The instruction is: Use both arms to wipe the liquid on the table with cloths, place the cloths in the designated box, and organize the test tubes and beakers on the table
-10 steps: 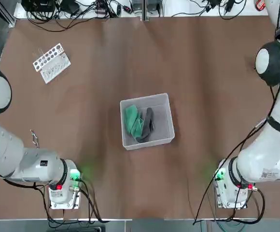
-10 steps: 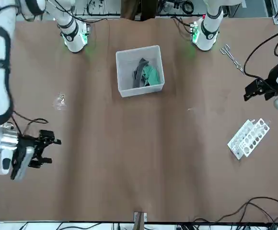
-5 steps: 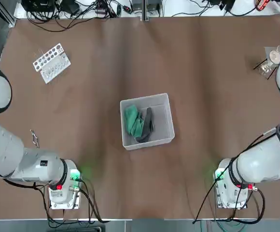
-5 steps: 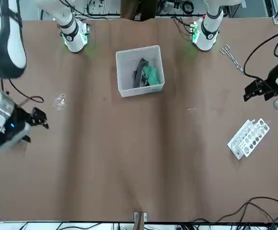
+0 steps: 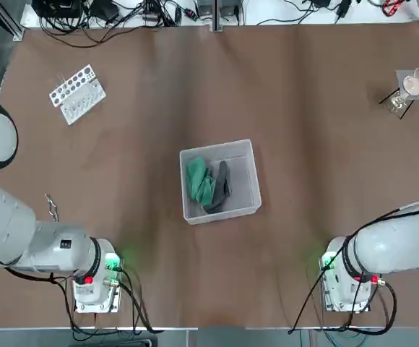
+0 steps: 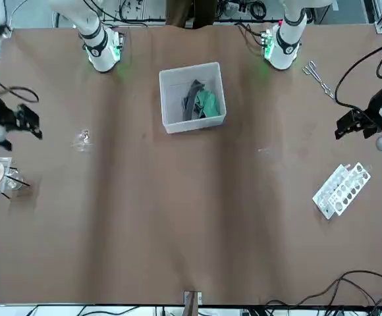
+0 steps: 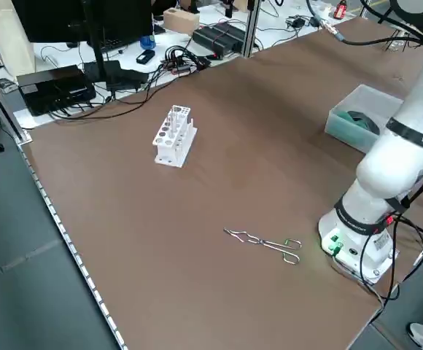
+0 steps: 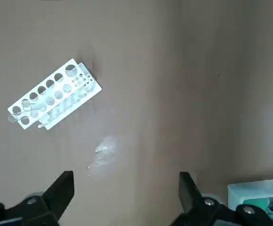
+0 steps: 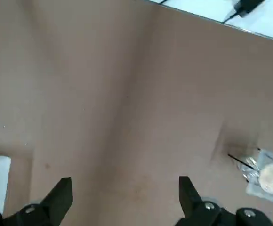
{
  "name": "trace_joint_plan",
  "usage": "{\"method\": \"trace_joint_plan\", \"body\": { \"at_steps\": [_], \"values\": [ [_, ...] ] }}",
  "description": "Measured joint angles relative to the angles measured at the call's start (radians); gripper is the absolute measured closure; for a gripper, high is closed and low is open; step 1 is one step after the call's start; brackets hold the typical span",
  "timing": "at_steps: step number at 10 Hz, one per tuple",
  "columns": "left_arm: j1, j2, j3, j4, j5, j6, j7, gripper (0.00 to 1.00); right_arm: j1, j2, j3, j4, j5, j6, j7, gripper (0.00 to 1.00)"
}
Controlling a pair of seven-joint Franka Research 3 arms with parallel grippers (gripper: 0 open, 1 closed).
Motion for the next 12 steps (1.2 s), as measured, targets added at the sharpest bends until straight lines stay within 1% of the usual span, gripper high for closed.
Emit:
{"method": "trace_joint_plan", "body": {
  "at_steps": [1,3,8,9,10,11,12],
  "values": [
    [0.002,0.000,0.000,0.001,0.000,0.000,0.000,0.02,0.000,0.000,0.001,0.021,-0.001,-0.022,0.042,0.00],
    [0.002,0.000,0.000,0.001,0.000,0.000,0.000,0.02,0.002,0.004,0.005,0.024,-0.002,-0.025,0.098,0.00],
    [0.003,0.000,0.001,0.004,0.000,0.000,-0.003,0.02,-0.006,0.008,0.003,0.025,-0.013,-0.024,0.111,0.00],
    [0.004,0.000,0.001,0.006,0.000,0.000,-0.003,0.02,-0.039,0.009,0.030,0.025,-0.013,-0.024,0.111,0.00],
    [0.004,0.000,0.001,0.007,0.000,0.000,-0.003,0.02,-0.097,0.010,0.091,0.025,-0.013,-0.024,0.111,0.00],
    [0.004,0.000,0.001,0.007,0.000,0.000,-0.003,0.02,-0.134,0.010,0.132,0.025,-0.015,-0.024,0.111,0.00],
    [0.004,0.000,0.001,0.008,0.000,0.000,-0.003,0.02,-0.143,0.010,0.143,0.025,-0.016,-0.024,0.112,0.00]
  ]
}}
